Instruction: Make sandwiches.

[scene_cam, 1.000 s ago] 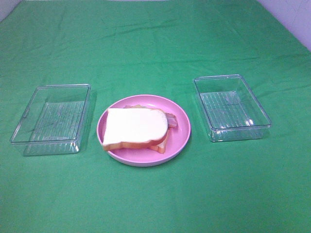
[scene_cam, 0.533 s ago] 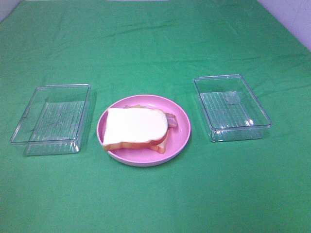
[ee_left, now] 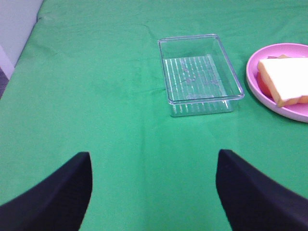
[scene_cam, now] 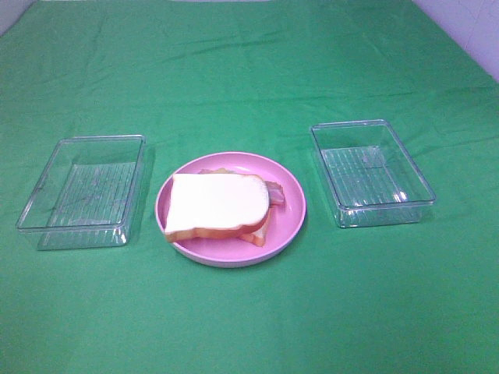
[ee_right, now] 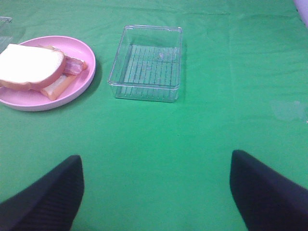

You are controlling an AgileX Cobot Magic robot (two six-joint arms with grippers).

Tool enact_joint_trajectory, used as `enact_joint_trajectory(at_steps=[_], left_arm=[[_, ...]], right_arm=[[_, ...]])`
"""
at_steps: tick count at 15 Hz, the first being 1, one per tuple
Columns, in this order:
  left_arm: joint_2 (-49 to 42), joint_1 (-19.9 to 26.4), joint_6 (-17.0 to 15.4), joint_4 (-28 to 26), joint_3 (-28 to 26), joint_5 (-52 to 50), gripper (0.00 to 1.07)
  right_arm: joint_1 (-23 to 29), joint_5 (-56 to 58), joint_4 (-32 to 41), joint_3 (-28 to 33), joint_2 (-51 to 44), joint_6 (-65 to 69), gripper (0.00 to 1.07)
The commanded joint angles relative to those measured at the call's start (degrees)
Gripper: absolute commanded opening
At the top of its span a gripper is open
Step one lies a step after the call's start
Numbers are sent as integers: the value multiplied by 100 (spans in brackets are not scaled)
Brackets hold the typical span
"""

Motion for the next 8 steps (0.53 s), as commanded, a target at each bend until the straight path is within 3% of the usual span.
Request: enact_joint_trajectory(at_steps=[1,8], left_arm=[[-120,0,74,-97,6,-63,69],[-120,0,6,-57,11,-63,69]], right_arm=[[6,-52,11,11,-92,-86,78],[6,-52,11,11,-92,-86,78]])
